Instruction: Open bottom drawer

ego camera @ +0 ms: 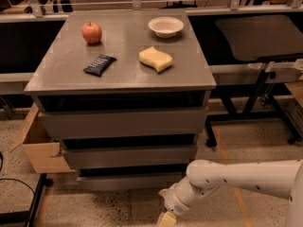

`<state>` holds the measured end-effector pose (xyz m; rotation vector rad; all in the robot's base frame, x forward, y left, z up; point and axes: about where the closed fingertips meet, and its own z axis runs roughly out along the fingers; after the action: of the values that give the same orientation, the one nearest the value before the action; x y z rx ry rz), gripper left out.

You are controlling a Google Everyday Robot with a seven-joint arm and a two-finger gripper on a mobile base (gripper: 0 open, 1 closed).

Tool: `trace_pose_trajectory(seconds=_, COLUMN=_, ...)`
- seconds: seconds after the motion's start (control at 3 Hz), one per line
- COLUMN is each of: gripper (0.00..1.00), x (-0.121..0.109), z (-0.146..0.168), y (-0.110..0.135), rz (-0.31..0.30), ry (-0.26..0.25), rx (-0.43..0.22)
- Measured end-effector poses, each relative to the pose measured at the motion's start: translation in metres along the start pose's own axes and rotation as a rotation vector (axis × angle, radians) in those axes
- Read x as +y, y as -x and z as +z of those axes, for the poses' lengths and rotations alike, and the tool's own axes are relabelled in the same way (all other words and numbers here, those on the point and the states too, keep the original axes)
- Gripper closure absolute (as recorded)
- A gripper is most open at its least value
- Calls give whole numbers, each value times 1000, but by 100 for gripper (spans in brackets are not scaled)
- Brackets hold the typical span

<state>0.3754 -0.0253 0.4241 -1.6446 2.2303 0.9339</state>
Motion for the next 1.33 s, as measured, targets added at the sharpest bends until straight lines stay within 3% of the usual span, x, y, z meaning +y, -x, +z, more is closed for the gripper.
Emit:
trace_pose_trajectory(seconds=0.33, gripper=0, x=-4, z=6, y=0, rz=-10, ry=1, rx=6)
trace_pose_trajectory(seconds=1.33, gripper=0, x=-99, z=59, y=6, rz=-256, ry=-151, rx=16)
